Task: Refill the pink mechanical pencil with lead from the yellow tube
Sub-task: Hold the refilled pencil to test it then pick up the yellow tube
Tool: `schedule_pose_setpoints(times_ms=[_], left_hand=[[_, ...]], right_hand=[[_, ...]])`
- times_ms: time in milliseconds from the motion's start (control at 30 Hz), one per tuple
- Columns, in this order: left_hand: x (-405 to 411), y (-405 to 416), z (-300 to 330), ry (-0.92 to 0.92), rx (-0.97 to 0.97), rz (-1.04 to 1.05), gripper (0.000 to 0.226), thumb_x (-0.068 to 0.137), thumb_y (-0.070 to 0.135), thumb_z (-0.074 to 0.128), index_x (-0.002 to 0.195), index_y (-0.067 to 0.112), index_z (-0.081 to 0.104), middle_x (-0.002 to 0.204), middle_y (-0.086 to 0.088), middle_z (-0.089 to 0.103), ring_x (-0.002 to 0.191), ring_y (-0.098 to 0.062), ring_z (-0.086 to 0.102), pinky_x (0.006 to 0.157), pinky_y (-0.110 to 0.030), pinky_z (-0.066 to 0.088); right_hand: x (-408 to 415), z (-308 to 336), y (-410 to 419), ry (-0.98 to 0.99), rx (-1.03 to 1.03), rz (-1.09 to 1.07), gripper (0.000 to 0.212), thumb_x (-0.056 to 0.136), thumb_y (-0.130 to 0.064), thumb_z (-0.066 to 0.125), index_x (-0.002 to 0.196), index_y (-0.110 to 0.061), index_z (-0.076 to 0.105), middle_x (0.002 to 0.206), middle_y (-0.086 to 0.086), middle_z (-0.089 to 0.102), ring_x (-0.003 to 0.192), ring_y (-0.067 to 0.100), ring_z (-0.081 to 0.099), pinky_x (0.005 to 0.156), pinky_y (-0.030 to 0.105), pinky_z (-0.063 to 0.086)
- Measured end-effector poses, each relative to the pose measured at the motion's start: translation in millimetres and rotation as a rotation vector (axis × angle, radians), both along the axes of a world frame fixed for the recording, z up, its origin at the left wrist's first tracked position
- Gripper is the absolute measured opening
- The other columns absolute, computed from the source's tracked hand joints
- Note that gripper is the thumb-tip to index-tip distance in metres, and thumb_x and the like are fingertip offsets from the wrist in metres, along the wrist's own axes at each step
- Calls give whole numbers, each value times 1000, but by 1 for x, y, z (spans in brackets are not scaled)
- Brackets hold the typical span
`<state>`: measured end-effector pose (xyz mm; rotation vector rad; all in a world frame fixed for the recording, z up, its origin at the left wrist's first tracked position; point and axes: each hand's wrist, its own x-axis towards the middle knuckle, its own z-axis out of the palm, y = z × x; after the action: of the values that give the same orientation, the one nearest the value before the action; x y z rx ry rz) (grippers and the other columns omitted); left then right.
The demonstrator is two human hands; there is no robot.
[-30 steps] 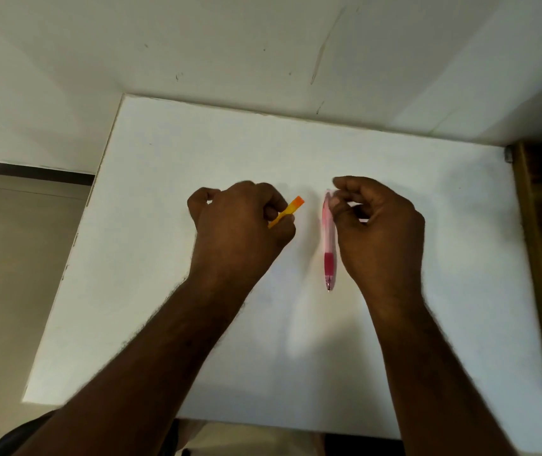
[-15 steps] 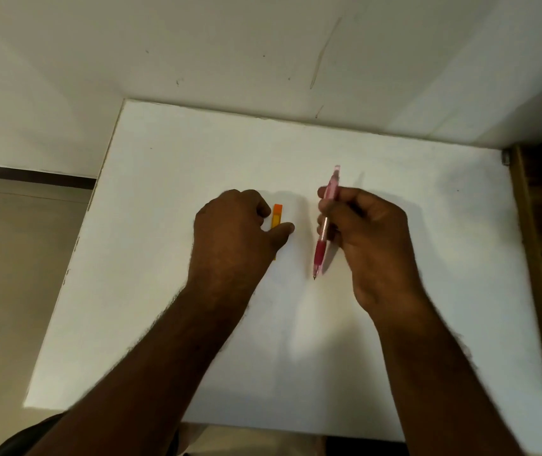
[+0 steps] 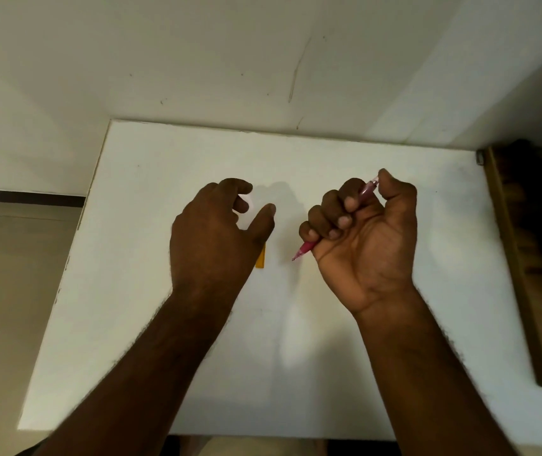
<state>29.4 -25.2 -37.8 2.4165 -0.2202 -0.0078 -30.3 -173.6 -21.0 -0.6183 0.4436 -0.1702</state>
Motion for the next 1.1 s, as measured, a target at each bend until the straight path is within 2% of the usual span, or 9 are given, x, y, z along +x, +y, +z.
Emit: schedule_pose_setpoints(times_ms=[167, 633, 833, 1100], left_hand=[[-1, 0, 0, -11, -11, -29, 43, 84, 54, 67, 119, 30, 62, 97, 13, 67, 87, -9, 63, 79, -35, 54], [-3, -2, -2, -30, -18, -97, 37, 87, 46, 67, 116, 25, 67, 101, 9, 71, 95, -17, 65, 85, -42, 54], [-3, -2, -2, -38, -19, -105, 34, 87, 45, 67, 114, 25, 68, 99, 10, 71, 95, -16, 65, 85, -42, 54], [-3, -2, -1, -41, -30, -121, 35, 86, 47, 61, 115, 28, 67, 98, 11, 70, 94, -15, 65, 84, -44, 54]], right_hand=[[2, 1, 3, -16, -4, 12, 54, 99, -51, 36, 67, -11, 54, 55, 0, 36, 56, 16, 24, 59, 34, 30], [1, 0, -1, -54, -78, -11, 52, 100, -42, 33, 65, -11, 57, 54, 0, 39, 55, 17, 25, 58, 34, 29], [0, 0, -4, -61, -24, -20, 49, 97, -46, 38, 68, -11, 56, 55, -1, 40, 54, 15, 27, 58, 34, 32], [-2, -1, -9, -84, 67, -79, 53, 101, -50, 32, 68, -13, 53, 57, -1, 39, 55, 15, 29, 59, 32, 34]])
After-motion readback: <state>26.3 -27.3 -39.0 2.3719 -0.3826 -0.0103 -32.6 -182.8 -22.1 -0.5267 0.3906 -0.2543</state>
